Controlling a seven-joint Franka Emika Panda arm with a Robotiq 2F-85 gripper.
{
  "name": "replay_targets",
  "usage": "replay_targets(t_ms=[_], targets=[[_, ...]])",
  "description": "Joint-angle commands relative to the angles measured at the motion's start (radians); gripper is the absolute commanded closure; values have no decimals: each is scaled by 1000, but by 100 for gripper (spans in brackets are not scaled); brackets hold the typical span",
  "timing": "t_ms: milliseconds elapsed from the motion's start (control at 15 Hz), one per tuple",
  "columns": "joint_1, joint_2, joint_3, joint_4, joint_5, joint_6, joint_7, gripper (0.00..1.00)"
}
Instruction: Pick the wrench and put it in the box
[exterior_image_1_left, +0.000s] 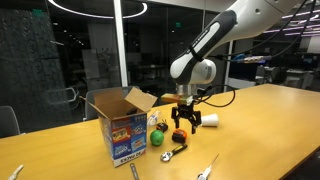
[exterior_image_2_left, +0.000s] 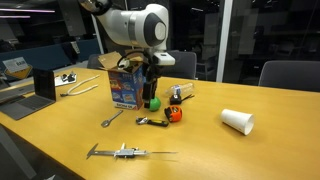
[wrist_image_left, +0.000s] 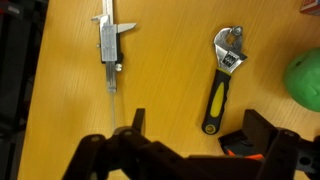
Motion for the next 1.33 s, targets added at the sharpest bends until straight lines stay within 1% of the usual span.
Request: replay_targets(t_ms=[0, 200, 467, 800, 1267], targets=[[41, 90, -25, 83, 77, -19, 118, 0], [51, 137, -30, 93, 115, -1, 144, 0], [47, 185, -22, 96, 161, 47, 74, 0], [62, 234, -31, 121, 130, 118, 24, 0], [73, 330, -50, 181, 120, 136, -28, 0]])
